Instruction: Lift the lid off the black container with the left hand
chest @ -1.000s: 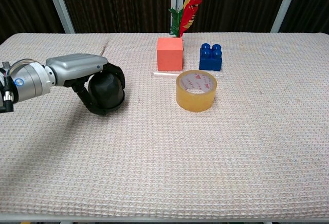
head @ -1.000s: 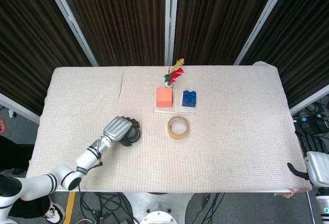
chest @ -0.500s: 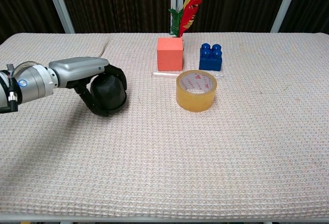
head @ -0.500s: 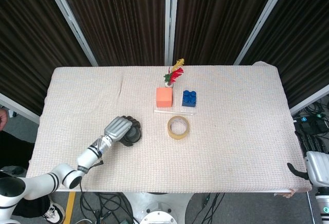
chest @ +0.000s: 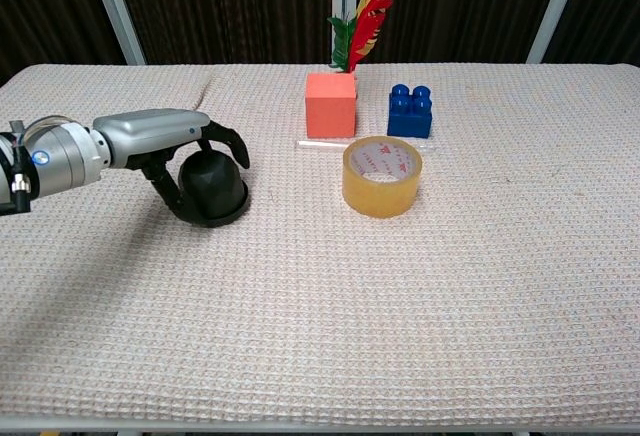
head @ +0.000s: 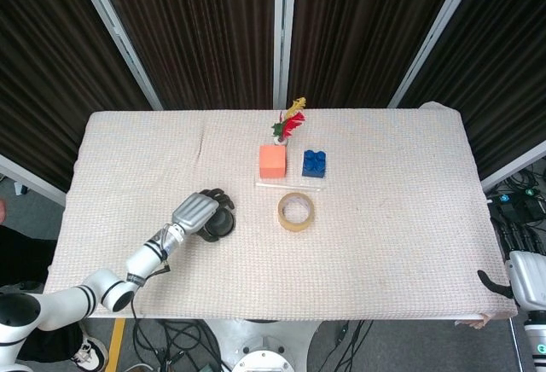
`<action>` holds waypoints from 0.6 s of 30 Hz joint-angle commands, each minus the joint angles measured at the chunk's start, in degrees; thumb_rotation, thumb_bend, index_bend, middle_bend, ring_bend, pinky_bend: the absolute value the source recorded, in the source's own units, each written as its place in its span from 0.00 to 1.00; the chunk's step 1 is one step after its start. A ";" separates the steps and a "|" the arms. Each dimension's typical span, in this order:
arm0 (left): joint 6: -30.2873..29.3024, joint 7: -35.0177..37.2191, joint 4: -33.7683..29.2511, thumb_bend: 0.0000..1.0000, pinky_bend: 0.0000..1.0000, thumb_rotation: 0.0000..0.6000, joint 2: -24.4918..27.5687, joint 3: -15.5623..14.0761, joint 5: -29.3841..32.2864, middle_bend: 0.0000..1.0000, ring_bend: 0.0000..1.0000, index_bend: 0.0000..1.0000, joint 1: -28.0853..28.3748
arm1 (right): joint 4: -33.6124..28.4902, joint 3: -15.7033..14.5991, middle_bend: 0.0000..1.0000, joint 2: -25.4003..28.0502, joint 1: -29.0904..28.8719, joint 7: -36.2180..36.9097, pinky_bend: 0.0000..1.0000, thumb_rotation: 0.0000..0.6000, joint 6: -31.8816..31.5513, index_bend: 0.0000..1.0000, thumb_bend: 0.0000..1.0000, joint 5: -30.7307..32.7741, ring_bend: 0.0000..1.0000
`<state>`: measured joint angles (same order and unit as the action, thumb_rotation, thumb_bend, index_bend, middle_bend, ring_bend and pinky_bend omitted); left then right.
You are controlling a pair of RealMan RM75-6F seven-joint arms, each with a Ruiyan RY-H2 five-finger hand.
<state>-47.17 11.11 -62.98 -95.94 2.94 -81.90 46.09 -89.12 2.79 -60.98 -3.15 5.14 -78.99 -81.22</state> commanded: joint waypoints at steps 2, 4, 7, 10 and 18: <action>-0.02 0.11 -1.15 0.04 0.22 1.00 0.91 0.07 -0.05 0.21 0.12 0.28 -0.06 | -0.07 -0.03 0.00 0.06 0.03 -0.05 0.00 1.00 0.00 0.00 0.13 -0.01 0.00; 0.20 0.03 -1.85 0.04 0.23 1.00 1.62 -0.04 -0.13 0.21 0.12 0.28 -0.04 | -0.14 0.01 0.00 0.09 0.03 -0.08 0.00 1.00 -0.08 0.00 0.13 -0.03 0.00; 0.70 -0.27 -2.44 0.04 0.24 1.00 2.45 0.10 0.25 0.21 0.12 0.28 0.04 | -0.17 -0.01 0.00 0.09 0.04 -0.10 0.00 1.00 -0.09 0.00 0.13 -0.04 0.00; 1.29 -0.52 -3.25 0.04 0.25 1.00 3.23 0.33 0.71 0.21 0.13 0.29 0.20 | -0.18 -0.03 0.00 0.05 0.00 -0.24 0.00 1.00 0.12 0.00 0.13 0.11 0.00; 1.95 -2.97 -4.87 0.05 0.27 1.00 4.53 0.70 1.81 0.25 0.15 0.32 0.33 | -0.14 0.12 0.00 0.10 0.02 -0.32 0.00 1.00 0.25 0.00 0.13 0.58 0.00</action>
<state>-45.26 8.32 -67.71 -91.50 3.56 -80.23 46.43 -89.27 2.90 -60.88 -3.13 4.82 -78.74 -80.64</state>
